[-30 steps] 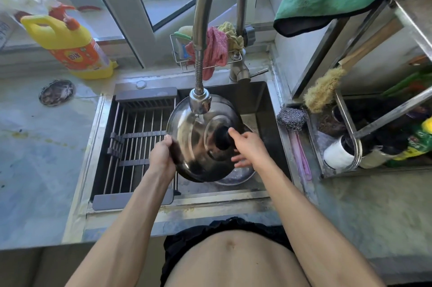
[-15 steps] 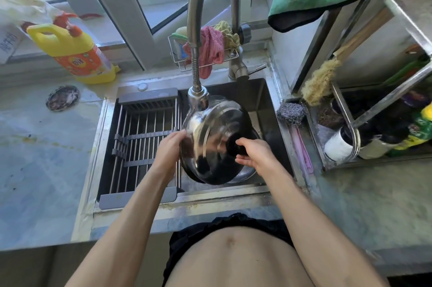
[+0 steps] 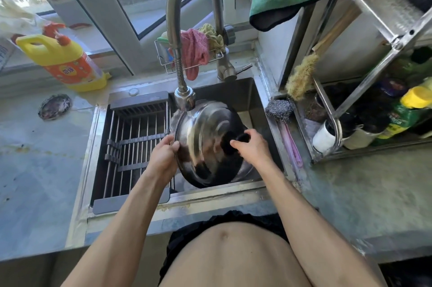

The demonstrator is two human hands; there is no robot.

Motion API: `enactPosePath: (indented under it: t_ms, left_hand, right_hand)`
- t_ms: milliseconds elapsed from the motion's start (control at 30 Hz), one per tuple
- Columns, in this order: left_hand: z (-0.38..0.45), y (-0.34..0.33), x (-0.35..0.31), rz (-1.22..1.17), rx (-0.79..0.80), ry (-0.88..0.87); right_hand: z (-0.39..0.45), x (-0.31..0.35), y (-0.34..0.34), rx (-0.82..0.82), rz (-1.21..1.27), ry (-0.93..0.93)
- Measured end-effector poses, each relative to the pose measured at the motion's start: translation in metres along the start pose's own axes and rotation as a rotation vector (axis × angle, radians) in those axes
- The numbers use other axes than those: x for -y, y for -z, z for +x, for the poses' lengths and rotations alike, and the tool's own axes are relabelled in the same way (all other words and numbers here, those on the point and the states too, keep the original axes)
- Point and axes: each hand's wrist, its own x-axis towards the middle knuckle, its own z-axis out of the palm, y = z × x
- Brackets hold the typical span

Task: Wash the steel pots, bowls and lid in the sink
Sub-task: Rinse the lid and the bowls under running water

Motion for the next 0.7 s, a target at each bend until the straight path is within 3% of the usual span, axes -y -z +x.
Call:
enactPosePath:
  t_ms: [133,233,367,500,700]
  left_hand:
    - [0.000,-0.009,-0.005,0.100,0.084,-0.036]
    - [-0.012,-0.021,-0.015,0.329,0.135,-0.098]
    - [-0.019,-0.044,-0.024,0.699,0.196,-0.263]
    - [-0.026,-0.058,-0.021,1.006,0.271,-0.475]
    - [-0.039,-0.051,-0.017,1.225,0.399,-0.741]
  right_hand:
    - [0.002,-0.010,0.008,0.057,-0.086,-0.084]
    - [0.009,-0.006,0.019,-0.003,0.140,-0.101]
    - [0.006,0.026,0.046,0.081,0.391,-0.223]
    - [0.011,0.036,0.059,0.136,0.192,-0.304]
    - [0.010,0.011,0.052,0.276,0.066,-0.423]
